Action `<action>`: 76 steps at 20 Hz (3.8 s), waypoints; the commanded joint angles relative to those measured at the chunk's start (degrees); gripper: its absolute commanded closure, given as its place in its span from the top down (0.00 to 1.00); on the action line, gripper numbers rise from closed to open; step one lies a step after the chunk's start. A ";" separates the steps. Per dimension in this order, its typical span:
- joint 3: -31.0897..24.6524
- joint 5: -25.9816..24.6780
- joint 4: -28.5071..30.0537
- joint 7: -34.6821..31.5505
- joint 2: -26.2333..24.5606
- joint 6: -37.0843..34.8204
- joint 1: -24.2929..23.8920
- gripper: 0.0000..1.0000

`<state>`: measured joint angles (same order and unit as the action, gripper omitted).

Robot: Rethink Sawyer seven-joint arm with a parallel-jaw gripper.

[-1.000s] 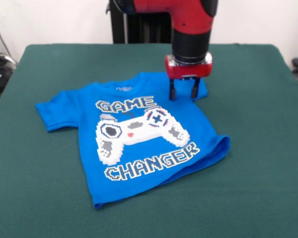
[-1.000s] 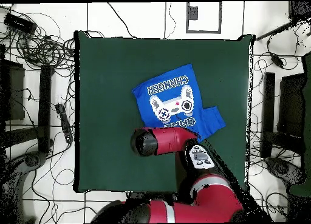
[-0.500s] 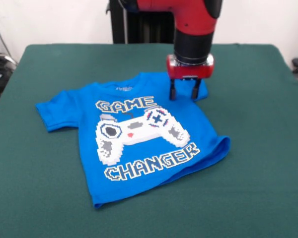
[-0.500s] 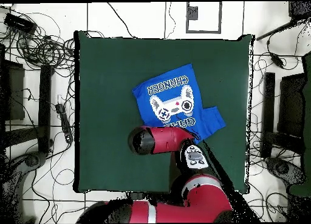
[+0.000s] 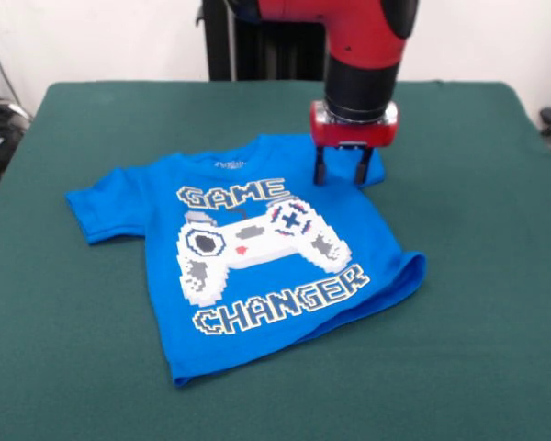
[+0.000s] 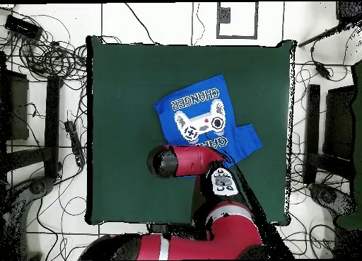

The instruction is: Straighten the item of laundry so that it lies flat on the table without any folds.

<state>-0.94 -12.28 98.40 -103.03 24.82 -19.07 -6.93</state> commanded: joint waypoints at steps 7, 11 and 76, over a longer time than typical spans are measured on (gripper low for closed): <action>-3.86 4.42 1.52 -9.12 5.44 -1.12 0.38 1.00; -4.41 4.28 5.92 -7.94 10.19 -3.09 -1.00 1.00; -1.55 15.55 -19.28 -10.58 -7.24 -1.97 8.77 1.00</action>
<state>0.02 -0.58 84.11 -103.04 19.52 -19.06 -0.51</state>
